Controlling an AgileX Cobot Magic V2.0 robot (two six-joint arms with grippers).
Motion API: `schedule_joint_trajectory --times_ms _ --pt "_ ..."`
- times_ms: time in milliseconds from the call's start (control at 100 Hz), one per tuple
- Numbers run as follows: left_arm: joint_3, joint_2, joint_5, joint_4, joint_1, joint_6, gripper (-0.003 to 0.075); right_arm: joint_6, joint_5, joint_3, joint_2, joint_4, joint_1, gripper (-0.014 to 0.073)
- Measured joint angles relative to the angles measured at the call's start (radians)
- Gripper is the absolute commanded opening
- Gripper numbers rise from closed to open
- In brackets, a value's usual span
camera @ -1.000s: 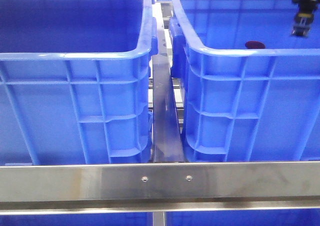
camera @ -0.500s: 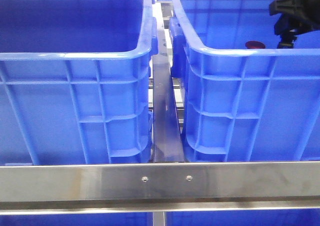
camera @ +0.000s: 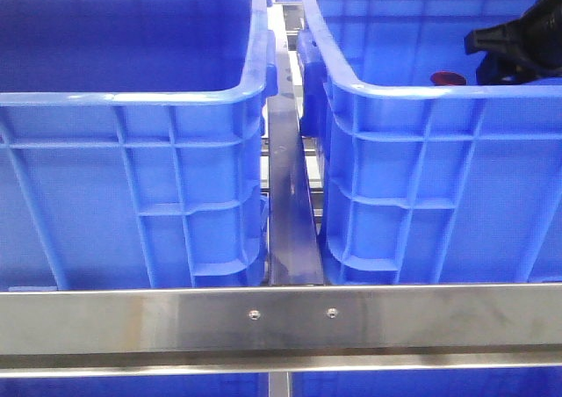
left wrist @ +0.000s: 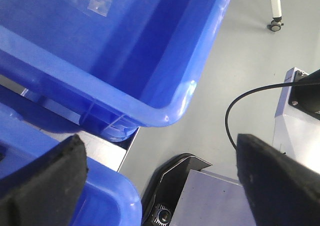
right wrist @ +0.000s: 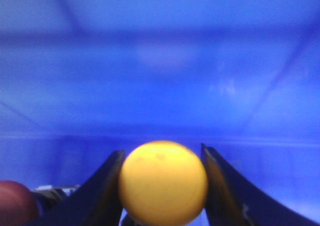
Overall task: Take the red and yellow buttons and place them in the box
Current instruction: 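Lower the yellow button beside the red one and open the right gripper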
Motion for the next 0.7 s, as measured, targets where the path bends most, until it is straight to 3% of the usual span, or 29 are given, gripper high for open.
schedule_joint_trajectory --times_ms 160,380,700 --pt "0.000 0.000 0.000 0.000 0.000 0.000 0.0567 0.000 -0.002 -0.003 0.001 0.002 0.000 0.0300" --pt "0.000 0.000 0.000 0.000 0.000 0.000 0.0567 0.000 -0.004 -0.003 0.002 0.002 0.000 0.0453" --pt "0.000 0.000 0.000 0.000 0.000 0.000 0.0567 0.000 -0.004 -0.003 0.005 0.003 0.000 0.0455"
